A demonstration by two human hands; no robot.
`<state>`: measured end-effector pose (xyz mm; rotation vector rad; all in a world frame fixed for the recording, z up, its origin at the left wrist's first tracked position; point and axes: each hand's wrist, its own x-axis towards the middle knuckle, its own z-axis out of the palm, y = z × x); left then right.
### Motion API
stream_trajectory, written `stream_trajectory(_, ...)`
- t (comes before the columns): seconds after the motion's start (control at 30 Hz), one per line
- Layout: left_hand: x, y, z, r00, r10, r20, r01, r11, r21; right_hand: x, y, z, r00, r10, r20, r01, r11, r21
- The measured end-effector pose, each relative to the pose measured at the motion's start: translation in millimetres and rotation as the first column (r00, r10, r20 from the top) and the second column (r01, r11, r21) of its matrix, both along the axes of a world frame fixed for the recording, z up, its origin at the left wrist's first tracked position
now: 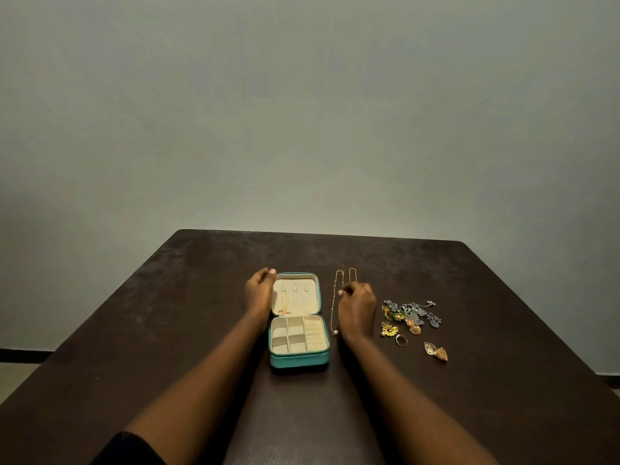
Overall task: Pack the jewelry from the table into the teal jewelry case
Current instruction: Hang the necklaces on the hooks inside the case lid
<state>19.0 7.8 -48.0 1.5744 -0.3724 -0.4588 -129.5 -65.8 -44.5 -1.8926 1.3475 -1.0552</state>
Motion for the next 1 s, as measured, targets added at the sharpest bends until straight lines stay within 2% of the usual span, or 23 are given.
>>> stream_trajectory(0.1,-2,-9,15,0.963,0.028,0.268,-0.047,0.997,0.064,-11,-27,6,0.997,-0.070,0.014,0.070,0.997,0.031)
stream_trajectory(0.2,-15,-24,30,0.874,-0.028,0.484,-0.030,0.993,0.112,-19,-51,7,0.992,-0.122,0.018,0.120,0.990,0.080)
stream_trajectory(0.3,-33,-45,38,0.749,-0.155,0.644,0.021,0.977,0.211,-20,-66,6,0.994,-0.110,-0.020,0.112,0.987,0.118)
stream_trajectory(0.37,-43,-63,38,0.643,-0.299,0.705,0.045,0.934,0.355,-20,-71,7,0.996,-0.070,-0.054,0.076,0.988,0.133)
stream_trajectory(0.47,-54,-87,35,0.523,-0.505,0.687,0.016,0.811,0.585,-16,-78,7,0.992,0.010,-0.128,0.009,0.989,0.150)
stream_trajectory(0.53,-59,-102,30,0.503,-0.595,0.626,-0.023,0.716,0.698,-13,-85,4,0.984,0.055,-0.168,-0.025,0.984,0.175)
stream_trajectory(0.6,-63,-116,22,0.528,-0.624,0.576,-0.041,0.659,0.751,-11,-91,1,0.976,0.080,-0.202,-0.037,0.978,0.206)
stream_trajectory(0.67,-64,-124,17,0.546,-0.617,0.567,-0.056,0.648,0.760,-8,-95,-1,0.971,0.086,-0.221,-0.034,0.973,0.227)
stream_trajectory(0.77,-67,-134,15,0.517,-0.610,0.600,-0.092,0.657,0.748,-1,-100,0,0.955,0.083,-0.285,-0.016,0.973,0.230)
stream_trajectory(0.87,-68,-137,17,0.504,-0.594,0.627,-0.097,0.683,0.724,6,-99,3,0.926,0.091,-0.367,-0.031,0.985,0.167)
stream_trajectory(0.93,-65,-143,19,0.453,-0.654,0.607,-0.050,0.661,0.749,9,-99,2,0.912,0.082,-0.401,-0.037,0.992,0.119)
stream_trajectory(1.0,-60,-148,21,0.346,-0.759,0.551,-0.004,0.586,0.810,9,-99,-2,0.908,0.071,-0.414,-0.037,0.995,0.090)
